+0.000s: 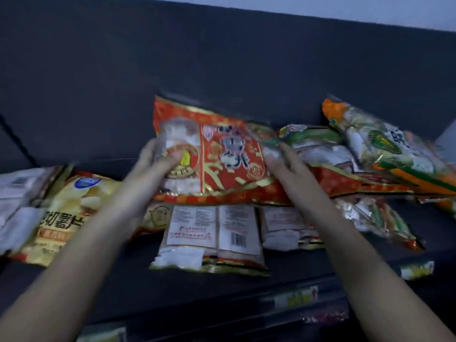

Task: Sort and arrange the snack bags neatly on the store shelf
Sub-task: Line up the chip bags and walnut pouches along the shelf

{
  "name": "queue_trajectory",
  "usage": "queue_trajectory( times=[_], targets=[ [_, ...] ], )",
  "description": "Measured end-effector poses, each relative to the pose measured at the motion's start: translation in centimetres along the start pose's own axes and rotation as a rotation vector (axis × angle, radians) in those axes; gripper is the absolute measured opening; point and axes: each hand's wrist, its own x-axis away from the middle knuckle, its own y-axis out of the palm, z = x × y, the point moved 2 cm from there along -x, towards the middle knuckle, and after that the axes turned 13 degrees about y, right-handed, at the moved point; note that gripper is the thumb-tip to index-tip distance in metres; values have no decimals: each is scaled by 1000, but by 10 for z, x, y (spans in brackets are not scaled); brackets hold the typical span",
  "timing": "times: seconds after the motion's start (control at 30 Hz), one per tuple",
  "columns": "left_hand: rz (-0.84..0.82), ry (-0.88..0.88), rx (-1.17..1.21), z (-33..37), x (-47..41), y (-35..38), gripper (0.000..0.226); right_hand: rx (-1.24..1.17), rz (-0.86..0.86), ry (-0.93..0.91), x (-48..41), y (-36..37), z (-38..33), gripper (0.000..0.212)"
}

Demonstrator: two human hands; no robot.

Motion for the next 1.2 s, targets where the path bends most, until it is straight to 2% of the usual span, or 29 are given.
queue_trajectory(
  times=[0.07,0.13,0.2,0.27,0.33,0.4,0.47,0.5,0.57,0.63,0.7,0.77,0.83,0.9,0.93,1.0,1.03,1.07,1.13,1.2],
  targets=[
    [-80,-35,-98,-23,27,14,33,209,-16,58,-2,7,28,62],
    [-154,-72,-248,-45,43,21,67,418,-19,96,-5,11,51,73],
    [-187,-65,-304,-62,47,26,82,501,-17,132,-5,14,64,74],
    [-191,-61,-269,-68,48,38,79,541,70,66,-6,13,66,75],
    [-191,-52,-238,-73,49,55,78,681,158,-31,-12,12,65,74],
    [-177,-20,-169,-79,47,64,79,801,210,-99,-22,11,64,86],
    [-151,-44,-121,-82,45,67,83,805,221,-113,-30,8,68,94],
    [-150,-61,-99,-81,45,66,80,809,226,-114,-33,5,72,94],
    [-97,-91,-92,-77,44,48,60,830,237,-91,-36,4,75,92],
    [32,-13,-312,-73,47,9,44,867,335,-115,-29,12,66,84],
    [82,111,-743,-74,48,-35,51,756,387,-316,-8,36,45,67],
    [-91,61,-1125,-80,43,-65,65,521,249,-497,26,76,25,48],
    [-246,-16,-1232,-87,31,-78,76,328,-32,-525,55,121,15,35],
    [-252,-2,-1175,-83,14,-82,77,188,-278,-361,69,163,16,31],
    [-241,-2,-1140,-82,5,-83,74,82,-378,-180,70,181,19,32],
    [-275,-25,-1170,-85,-13,-85,68,-295,-517,389,62,211,29,31],
    [-317,-44,-1227,-87,-19,-85,66,-512,-545,631,57,222,32,25],
    [-357,-69,-1285,-90,-24,-86,66,-688,-537,797,51,229,32,20],
    [-381,-105,-1356,-94,-31,-86,63,-904,-471,928,39,236,28,26],
    [-352,-97,-1383,-92,-36,-85,56,-996,-390,937,29,240,24,37]
  ],
)
